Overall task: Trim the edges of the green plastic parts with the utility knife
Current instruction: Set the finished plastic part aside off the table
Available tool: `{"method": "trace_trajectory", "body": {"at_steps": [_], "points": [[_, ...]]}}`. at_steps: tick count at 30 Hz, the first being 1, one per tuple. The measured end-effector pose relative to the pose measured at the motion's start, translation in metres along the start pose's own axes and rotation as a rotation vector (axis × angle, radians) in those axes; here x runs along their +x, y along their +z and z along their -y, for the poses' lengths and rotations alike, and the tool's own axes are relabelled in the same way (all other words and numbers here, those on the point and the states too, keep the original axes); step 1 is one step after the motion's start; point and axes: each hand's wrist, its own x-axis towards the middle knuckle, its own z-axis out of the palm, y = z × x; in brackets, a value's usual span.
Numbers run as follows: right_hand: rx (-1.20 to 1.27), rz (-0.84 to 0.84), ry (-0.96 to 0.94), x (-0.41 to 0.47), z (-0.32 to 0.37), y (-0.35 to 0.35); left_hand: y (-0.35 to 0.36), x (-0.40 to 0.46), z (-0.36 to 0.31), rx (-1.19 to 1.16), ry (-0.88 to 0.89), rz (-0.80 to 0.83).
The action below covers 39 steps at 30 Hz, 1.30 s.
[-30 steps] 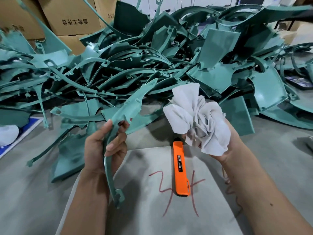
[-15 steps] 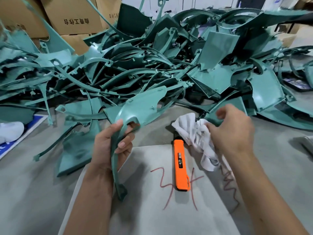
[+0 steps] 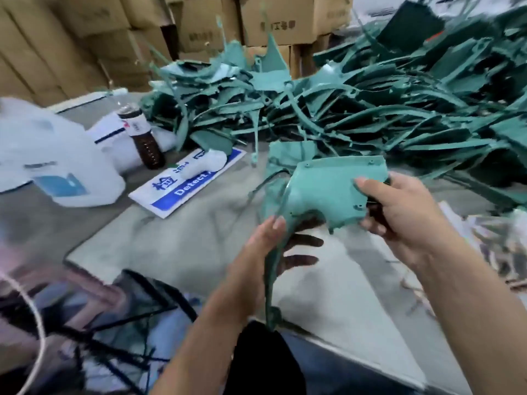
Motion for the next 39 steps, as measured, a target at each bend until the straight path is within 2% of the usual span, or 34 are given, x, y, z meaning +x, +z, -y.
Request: {"method": "trace_trajectory", "body": {"at_steps": [4, 10, 14, 17, 19, 21, 25, 28, 30, 32, 36, 37, 39], "points": [[-0.028, 0.187, -0.062, -0.016, -0.016, 0.08, -0.058, -0.116, 0.031, -0.062, -0.036, -0.332], [-0.2, 0.636, -0.038, -0.072, -0.072, 0.199, -0.142, -0.254, 0.071, -0.184, -0.047, -0.633], [-0.377, 0.826, 0.126, -0.13, -0.152, 0.263, -0.183, -0.328, 0.094, 0.038, -0.15, -0.866], [-0.413, 0.919, 0.383, -0.171, -0.216, 0.292, -0.21, -0.377, 0.103, 0.09, -0.228, -0.993], [-0.443, 0.969, 0.554, -0.199, -0.256, 0.305, -0.226, -0.409, 0.111, 0.053, -0.283, -1.05], [-0.461, 0.951, 0.682, -0.225, -0.292, 0.309, -0.236, -0.435, 0.121, 0.105, -0.359, -1.057], [-0.578, 0.979, 0.823, -0.278, -0.348, 0.311, -0.243, -0.484, 0.161, 0.169, -0.546, -1.231], [-0.689, 1.053, 0.918, -0.306, -0.369, 0.312, -0.242, -0.514, 0.197, 0.146, -0.609, -1.332], [-0.788, 1.152, 0.913, -0.314, -0.372, 0.313, -0.239, -0.529, 0.221, 0.17, -0.65, -1.397], [-0.924, 1.263, 0.83, -0.317, -0.373, 0.313, -0.235, -0.542, 0.245, 0.231, -0.752, -1.445], [-1.004, 1.286, 0.787, -0.312, -0.373, 0.311, -0.228, -0.553, 0.272, 0.305, -1.11, -1.522], [-1.009, 1.278, 0.766, -0.31, -0.373, 0.309, -0.229, -0.549, 0.272, 0.298, -1.113, -1.533], [-1.026, 1.273, 0.69, -0.302, -0.37, 0.305, -0.231, -0.526, 0.261, 0.333, -1.01, -1.587]]}}
